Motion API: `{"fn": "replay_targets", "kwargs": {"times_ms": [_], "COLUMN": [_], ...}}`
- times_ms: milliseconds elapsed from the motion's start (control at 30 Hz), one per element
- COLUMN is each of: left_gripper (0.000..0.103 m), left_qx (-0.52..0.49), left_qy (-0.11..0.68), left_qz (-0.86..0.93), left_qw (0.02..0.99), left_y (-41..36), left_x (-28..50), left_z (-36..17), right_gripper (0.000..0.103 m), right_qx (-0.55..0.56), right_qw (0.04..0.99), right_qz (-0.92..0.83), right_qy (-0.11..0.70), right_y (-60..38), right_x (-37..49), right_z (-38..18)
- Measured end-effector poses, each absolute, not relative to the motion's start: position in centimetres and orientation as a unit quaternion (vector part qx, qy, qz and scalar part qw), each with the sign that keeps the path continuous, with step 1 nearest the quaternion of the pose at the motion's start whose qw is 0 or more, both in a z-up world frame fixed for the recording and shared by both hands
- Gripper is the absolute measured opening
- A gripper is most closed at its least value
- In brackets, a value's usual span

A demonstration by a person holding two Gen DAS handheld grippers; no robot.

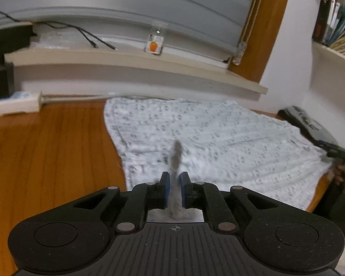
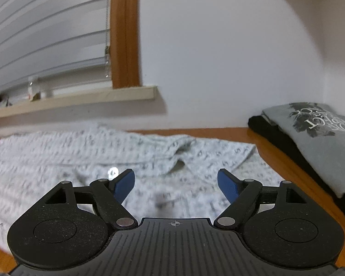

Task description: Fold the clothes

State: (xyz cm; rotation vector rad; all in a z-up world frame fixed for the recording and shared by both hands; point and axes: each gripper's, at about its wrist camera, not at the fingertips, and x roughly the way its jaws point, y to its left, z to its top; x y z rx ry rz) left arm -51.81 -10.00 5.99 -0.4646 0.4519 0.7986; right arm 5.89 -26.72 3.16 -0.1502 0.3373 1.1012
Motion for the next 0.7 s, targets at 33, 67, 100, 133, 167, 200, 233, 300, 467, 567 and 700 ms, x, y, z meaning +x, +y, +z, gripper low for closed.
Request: {"fn": "replay_targets", "kwargs": {"times_ms": [33,67,100,133,167,200,233,300,467,567,700], "left_gripper": [0.026,0.030,0.030,0.030,0.030,0.030,0.030,0.033,0.039,0.039,0.039], "left_qx": [-0.215,-0.211,-0.208,-0.204,-0.199,-0.194,-0.188,-0.180,-0.148,-0.136,-0.107], "left_qy": [0.217,0.214,0.213,0.211,0.212,0.212,0.212,0.213,0.221,0.227,0.237], "left_qz": [0.387,0.390,0.390,0.389,0.388,0.385,0.382,0.368,0.321,0.286,0.261], "left_qw": [0.870,0.870,0.872,0.873,0.875,0.877,0.880,0.887,0.909,0.921,0.930], "left_y": [-10.0,-10.0,-10.1,-10.2,-10.2,-10.2,-10.2,-10.2,-10.4,-10.4,-11.1], "left_x": [-51.8,-51.8,-51.6,-51.4,-51.0,-50.3,-49.6,-47.9,-41.5,-37.0,-32.3], "left_z": [6.1,6.3,6.5,6.7,6.9,7.1,7.2,7.5,8.3,8.2,8.3], "right_gripper": [0.078,0.078,0.078,0.078,0.078,0.078,0.075,0.065,0.051,0.051,0.051], "right_qx": [-0.071,-0.071,-0.070,-0.069,-0.068,-0.069,-0.069,-0.070,-0.073,-0.058,-0.063], "right_qw": [0.836,0.837,0.838,0.839,0.840,0.841,0.840,0.836,0.833,0.828,0.826], "right_qz": [0.520,0.519,0.518,0.516,0.515,0.513,0.514,0.517,0.511,0.512,0.511], "right_qy": [0.159,0.158,0.157,0.156,0.154,0.156,0.160,0.171,0.201,0.221,0.230], "right_y": [-27.2,-27.7,-28.4,-29.0,-29.7,-30.2,-30.9,-32.4,-35.3,-37.1,-38.4], "right_x": [5.8,5.8,5.7,5.6,5.5,5.5,5.4,5.2,4.8,4.5,3.7], "right_z": [3.4,3.6,3.8,4.0,4.2,4.3,4.3,4.3,3.6,3.4,2.9]}}
